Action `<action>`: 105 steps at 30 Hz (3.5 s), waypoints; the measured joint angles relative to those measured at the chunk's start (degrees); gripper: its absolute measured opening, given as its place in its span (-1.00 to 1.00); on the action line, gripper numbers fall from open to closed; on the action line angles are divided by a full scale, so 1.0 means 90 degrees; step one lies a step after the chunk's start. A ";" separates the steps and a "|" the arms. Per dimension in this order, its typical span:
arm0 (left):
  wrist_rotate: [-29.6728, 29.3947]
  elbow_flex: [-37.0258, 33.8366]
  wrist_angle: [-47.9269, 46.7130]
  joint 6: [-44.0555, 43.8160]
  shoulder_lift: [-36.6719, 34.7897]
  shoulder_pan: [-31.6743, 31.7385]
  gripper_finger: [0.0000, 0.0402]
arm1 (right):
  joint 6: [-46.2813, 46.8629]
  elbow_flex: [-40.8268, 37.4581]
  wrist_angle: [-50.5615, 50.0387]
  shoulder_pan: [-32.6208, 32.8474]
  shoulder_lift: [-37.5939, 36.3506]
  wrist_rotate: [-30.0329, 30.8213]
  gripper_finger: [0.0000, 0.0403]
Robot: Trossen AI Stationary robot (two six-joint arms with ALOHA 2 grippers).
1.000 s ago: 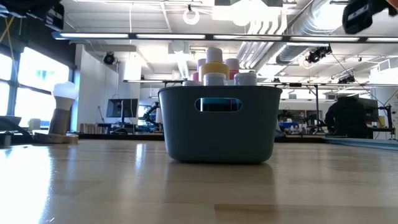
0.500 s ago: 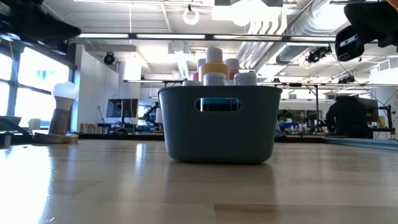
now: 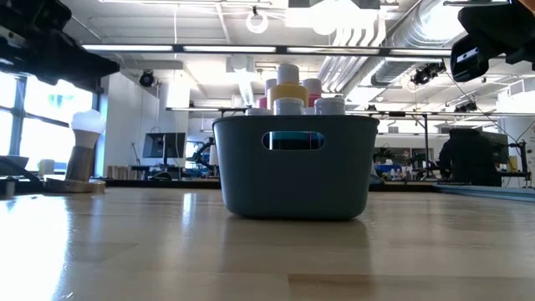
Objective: Pick & Place Paint Supplies
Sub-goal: Return to Home Position
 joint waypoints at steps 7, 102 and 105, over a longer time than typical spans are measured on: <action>0.0001 -0.0110 0.0248 0.0021 -0.0006 0.0001 -0.94 | 0.0005 -0.0002 -0.0002 0.0000 0.0000 -0.0017 -0.98; 0.0449 -0.0142 0.0179 -0.0180 -0.0004 0.0000 -0.94 | 0.0031 -0.0017 -0.0527 0.0001 0.0007 -0.0019 -0.98; 0.0449 -0.0142 0.0180 -0.0180 -0.0004 0.0000 -0.94 | 0.0031 -0.0017 -0.0527 0.0002 0.0007 -0.0019 -0.98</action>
